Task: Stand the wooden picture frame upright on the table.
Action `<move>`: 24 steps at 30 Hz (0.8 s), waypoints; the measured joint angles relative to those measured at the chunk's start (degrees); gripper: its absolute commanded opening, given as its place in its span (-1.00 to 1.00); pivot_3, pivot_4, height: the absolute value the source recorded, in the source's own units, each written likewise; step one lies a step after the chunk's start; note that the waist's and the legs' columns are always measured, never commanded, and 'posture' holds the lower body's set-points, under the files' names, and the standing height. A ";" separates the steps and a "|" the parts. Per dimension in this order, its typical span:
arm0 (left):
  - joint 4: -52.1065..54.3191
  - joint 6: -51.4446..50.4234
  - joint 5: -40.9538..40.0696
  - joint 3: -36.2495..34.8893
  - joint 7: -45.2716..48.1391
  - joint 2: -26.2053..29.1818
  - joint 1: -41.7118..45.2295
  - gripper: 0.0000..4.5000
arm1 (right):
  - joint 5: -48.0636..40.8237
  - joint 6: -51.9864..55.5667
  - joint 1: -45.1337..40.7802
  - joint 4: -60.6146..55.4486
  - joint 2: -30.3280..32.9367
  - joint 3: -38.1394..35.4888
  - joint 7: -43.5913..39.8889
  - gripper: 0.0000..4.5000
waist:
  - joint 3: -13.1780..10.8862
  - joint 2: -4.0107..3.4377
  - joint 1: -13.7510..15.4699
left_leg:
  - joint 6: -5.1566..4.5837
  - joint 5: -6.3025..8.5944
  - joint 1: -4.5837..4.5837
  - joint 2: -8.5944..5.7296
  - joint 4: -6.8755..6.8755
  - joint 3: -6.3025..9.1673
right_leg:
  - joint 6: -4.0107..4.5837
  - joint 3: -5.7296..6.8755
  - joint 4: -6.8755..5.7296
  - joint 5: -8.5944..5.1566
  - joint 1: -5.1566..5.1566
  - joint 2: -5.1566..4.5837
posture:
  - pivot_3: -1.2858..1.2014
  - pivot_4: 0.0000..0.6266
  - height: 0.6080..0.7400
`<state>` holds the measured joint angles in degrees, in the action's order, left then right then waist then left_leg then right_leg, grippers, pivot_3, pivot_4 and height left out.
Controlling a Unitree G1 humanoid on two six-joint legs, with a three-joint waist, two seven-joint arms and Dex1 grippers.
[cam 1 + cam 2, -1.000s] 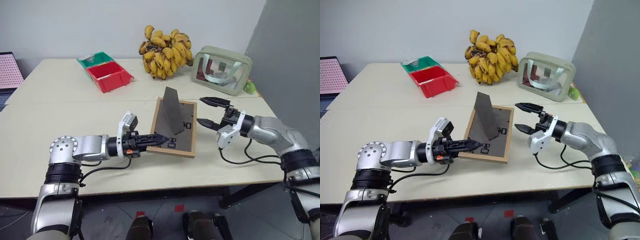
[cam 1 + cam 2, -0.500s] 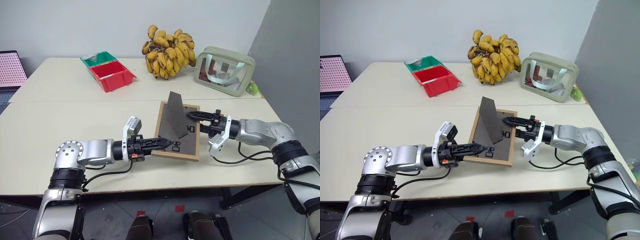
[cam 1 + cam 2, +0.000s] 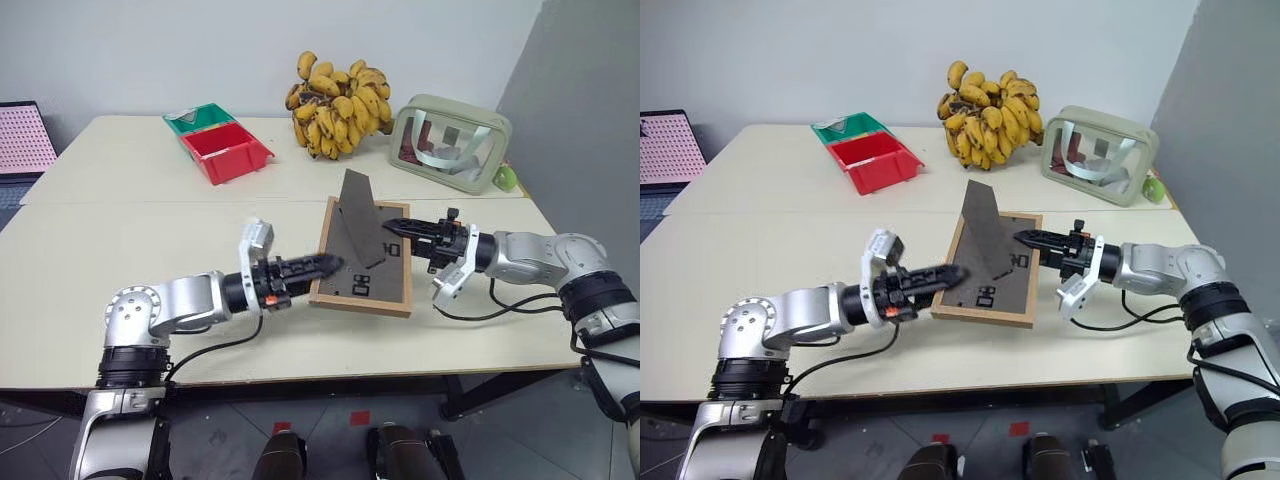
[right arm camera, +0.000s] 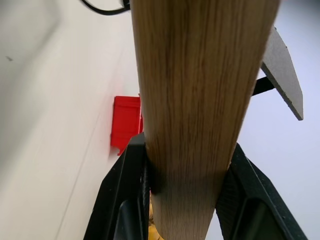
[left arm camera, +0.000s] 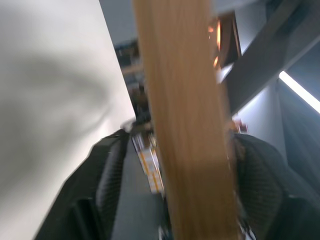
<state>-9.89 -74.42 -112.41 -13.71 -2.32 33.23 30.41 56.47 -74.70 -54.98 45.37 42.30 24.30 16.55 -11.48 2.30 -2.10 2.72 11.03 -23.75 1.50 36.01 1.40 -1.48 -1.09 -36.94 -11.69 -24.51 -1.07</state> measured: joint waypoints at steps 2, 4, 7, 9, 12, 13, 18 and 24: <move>0.21 1.75 0.01 -4.39 -1.81 3.37 -0.50 0.98 | -4.01 -2.15 -1.36 5.33 -0.41 0.47 -2.68 -0.43 | 0.00 0.00 -0.31 | -0.01 0.00 0.04 0.02 -0.02 -0.01 | 0.01 -0.01 0.01 0.00 0.04 0.01 | 0.03 -0.52 1.00; 2.49 4.53 0.00 -8.13 -4.25 6.42 -2.70 1.00 | -11.33 -2.24 -2.87 11.99 -2.90 0.56 -9.31 -0.43 | -0.02 0.08 -0.76 | -0.02 0.01 0.23 0.07 -0.06 -0.01 | 0.01 -0.02 0.11 0.00 0.26 0.00 | 0.03 -0.52 1.00; 10.19 7.48 2.56 -9.09 -6.63 9.40 -6.69 1.00 | -29.75 3.62 -3.02 18.26 -10.67 -1.30 -27.14 -0.43 | -0.12 0.26 -1.04 | -0.03 0.02 0.48 0.08 -0.12 -0.01 | 0.02 -0.03 0.08 -0.01 0.52 -0.01 | 0.03 -0.52 1.00; 18.73 8.71 10.65 -7.61 -5.30 12.08 -8.25 1.00 | -44.45 18.30 -2.80 17.97 -18.42 -6.91 -45.03 -0.43 | -0.15 0.37 -1.01 | -0.02 0.01 0.55 0.17 -0.05 0.08 | 0.02 0.07 0.00 0.01 0.61 0.06 | 0.03 -0.52 1.00; 31.61 13.55 26.58 -3.38 -0.49 14.29 -9.45 1.00 | -63.80 51.39 -6.03 18.76 -28.08 -18.14 -65.48 -0.43 | -0.29 0.06 -0.52 | 0.00 0.01 0.93 0.17 -0.09 0.06 | 0.08 0.13 -0.06 0.02 0.93 0.04 | 0.03 -0.52 1.00; 34.00 16.02 30.95 -2.62 0.94 13.81 -10.24 1.00 | -67.29 59.60 -7.48 18.82 -29.60 -20.38 -69.62 -0.43 | -0.34 -0.05 -0.18 | 0.00 0.01 0.92 0.17 -0.11 0.07 | 0.10 0.17 -0.05 0.02 0.91 0.04 | 0.03 -0.52 1.00; 37.75 23.84 47.83 3.17 5.58 11.79 -14.01 1.00 | -72.36 78.35 -10.25 19.05 -33.42 -23.71 -77.08 -0.43 | -0.32 -0.07 0.69 | 0.01 0.03 0.65 0.17 -0.27 0.03 | 0.26 0.21 0.06 -0.09 0.54 0.04 | 0.03 -0.52 1.00; 39.39 27.51 56.95 5.61 11.88 11.53 -16.63 1.00 | -71.05 85.49 -9.58 22.70 -34.42 -23.58 -82.21 -0.43 | -0.32 -0.08 0.45 | 0.00 0.04 -0.30 0.15 -0.24 -0.07 | -0.01 0.14 0.00 0.07 -0.38 0.04 | 0.03 -0.52 1.00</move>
<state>29.50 -46.91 -55.46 -8.09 9.56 44.76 13.78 -14.58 10.79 -64.56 68.07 7.88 0.72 -65.66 -11.81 2.23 -1.64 2.73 11.07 -24.05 1.65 35.76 1.33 -1.50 -0.95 -36.93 -11.62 -24.89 -1.03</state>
